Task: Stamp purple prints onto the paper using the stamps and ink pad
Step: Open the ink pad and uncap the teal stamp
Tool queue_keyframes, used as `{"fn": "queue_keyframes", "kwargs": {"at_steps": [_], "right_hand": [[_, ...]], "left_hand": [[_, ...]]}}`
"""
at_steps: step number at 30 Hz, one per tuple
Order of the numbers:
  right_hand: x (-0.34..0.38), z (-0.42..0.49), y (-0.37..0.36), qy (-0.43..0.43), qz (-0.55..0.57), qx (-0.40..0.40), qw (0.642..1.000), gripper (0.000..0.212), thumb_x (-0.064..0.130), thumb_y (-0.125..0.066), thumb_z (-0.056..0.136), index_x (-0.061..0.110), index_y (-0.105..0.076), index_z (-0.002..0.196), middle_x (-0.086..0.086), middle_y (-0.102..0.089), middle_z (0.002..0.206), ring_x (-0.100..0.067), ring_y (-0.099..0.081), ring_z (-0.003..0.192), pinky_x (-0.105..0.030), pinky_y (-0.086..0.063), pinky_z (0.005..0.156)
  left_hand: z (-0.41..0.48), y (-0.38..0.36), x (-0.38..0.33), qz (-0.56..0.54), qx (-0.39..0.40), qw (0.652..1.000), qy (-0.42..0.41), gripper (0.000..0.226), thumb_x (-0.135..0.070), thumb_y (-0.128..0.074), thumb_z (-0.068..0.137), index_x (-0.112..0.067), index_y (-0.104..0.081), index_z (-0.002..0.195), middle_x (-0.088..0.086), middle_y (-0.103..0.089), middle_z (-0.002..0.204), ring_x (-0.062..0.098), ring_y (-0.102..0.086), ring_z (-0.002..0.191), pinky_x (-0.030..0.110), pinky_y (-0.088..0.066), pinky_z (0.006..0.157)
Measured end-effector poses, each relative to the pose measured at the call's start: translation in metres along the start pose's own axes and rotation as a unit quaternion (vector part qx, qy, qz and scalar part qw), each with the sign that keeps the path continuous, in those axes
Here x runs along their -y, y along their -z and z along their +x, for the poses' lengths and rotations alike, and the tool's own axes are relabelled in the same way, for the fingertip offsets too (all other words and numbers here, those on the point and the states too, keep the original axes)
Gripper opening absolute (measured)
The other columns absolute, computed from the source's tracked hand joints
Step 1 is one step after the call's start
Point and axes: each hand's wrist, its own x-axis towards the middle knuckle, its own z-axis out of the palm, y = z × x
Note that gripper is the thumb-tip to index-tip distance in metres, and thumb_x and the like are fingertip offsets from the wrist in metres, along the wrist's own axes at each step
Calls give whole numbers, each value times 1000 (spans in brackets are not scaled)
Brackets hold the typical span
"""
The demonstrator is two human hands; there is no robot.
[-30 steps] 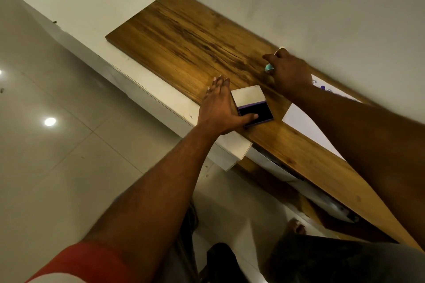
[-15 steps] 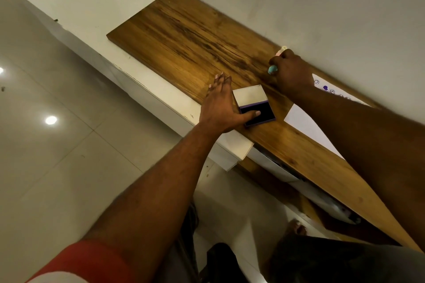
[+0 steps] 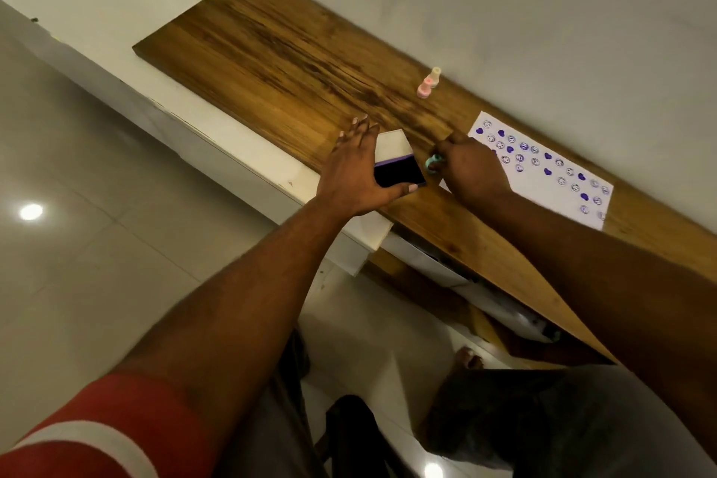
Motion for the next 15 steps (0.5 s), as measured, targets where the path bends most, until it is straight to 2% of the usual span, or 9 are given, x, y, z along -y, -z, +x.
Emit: {"fn": "queue_keyframes", "kwargs": {"at_steps": [4,8,12,15], "right_hand": [[0,-22,-6,-18,9,0,1000,31,27,-66,98,17,-69,127,-10,-63,122,-32,-65,101,-29,-43,77],[7,-44,-10,-25,21,-2,999,33,26,-66,99,16,-68,130,-10,-64,124,-31,-64,104,-35,-51,88],[12,-69,-18,-28,43,-19,999,34,26,-68,97,16,-69,129,-10,-66,121,-29,-65,103,-36,-53,89],[13,-80,-23,-33,78,-52,995,31,28,-66,98,16,-72,125,-8,-69,116,-27,-66,97,-34,-52,84]], "left_hand": [[-6,-6,-6,30,3,999,-27,132,-93,-56,71,-10,-16,165,13,-12,174,28,-9,160,44,-10,129],[-16,-10,-13,45,-23,996,-72,126,-91,-54,76,-9,-18,165,13,-12,174,26,-8,161,43,-9,130],[-30,-17,-24,70,-64,987,-132,104,-81,-54,86,-12,-32,161,14,-15,173,28,-11,160,42,-10,128],[-39,-26,-32,108,-45,979,-166,79,-68,-60,91,-20,-48,153,13,-14,173,28,-11,160,39,-2,126]]}}
